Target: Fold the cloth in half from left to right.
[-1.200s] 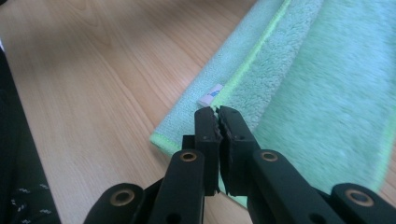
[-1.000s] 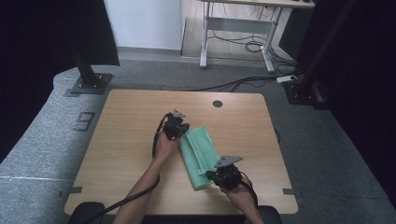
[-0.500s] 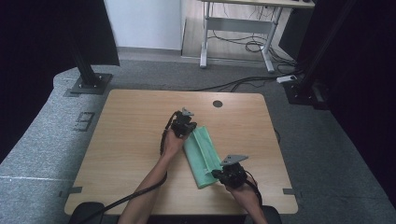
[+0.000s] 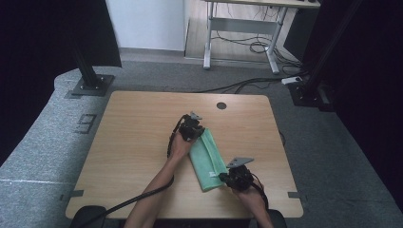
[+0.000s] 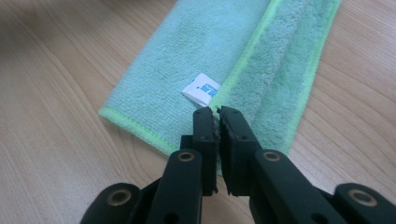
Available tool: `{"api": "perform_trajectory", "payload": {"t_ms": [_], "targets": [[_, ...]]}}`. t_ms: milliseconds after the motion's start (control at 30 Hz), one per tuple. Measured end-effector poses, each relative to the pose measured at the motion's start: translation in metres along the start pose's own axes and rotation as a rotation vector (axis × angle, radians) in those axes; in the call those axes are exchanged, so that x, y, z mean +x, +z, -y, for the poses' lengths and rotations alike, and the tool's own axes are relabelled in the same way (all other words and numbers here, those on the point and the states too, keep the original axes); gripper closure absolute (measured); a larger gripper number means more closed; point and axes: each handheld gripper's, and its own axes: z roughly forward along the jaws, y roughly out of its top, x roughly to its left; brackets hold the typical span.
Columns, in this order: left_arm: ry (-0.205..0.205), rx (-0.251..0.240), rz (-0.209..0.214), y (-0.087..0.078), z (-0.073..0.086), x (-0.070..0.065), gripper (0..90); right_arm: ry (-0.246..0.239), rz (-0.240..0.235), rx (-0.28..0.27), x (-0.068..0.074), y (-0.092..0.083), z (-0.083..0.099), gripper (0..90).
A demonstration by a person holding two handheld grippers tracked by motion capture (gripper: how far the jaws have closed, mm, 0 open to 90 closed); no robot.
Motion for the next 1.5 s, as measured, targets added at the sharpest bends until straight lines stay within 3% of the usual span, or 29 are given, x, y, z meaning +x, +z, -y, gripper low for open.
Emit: {"api": "perform_trajectory", "payload": {"t_ms": [133,367,533,633,867,1033,1267,1500], "targets": [[-0.005,-0.028,-0.003,-0.008,-0.005,0.001,52.6,0.010,0.018,-0.017,-0.002,-0.004,0.000,76.9],[0.030,-0.051,0.050,-0.026,-0.010,-0.003,35.9,0.031,0.085,-0.069,-0.013,-0.015,0.002,60.3],[0.032,-0.021,0.076,-0.035,0.007,-0.007,27.6,0.059,0.119,-0.097,-0.021,-0.020,0.002,49.7],[0.019,0.001,0.089,-0.038,0.022,-0.009,21.4,0.060,0.104,-0.111,-0.020,-0.018,-0.001,42.1],[0.039,0.041,0.061,-0.043,0.052,-0.017,15.8,0.014,0.070,-0.078,-0.012,0.005,-0.008,36.8],[0.123,0.085,0.000,-0.035,0.063,-0.027,14.4,0.044,0.110,-0.052,-0.021,0.007,-0.001,37.6],[0.115,0.081,-0.001,-0.034,0.063,-0.026,14.4,0.118,0.175,0.007,-0.046,-0.004,0.018,37.9],[0.101,0.029,0.022,-0.045,0.061,-0.029,14.2,0.109,0.175,-0.051,-0.045,-0.013,0.014,36.6]]}}
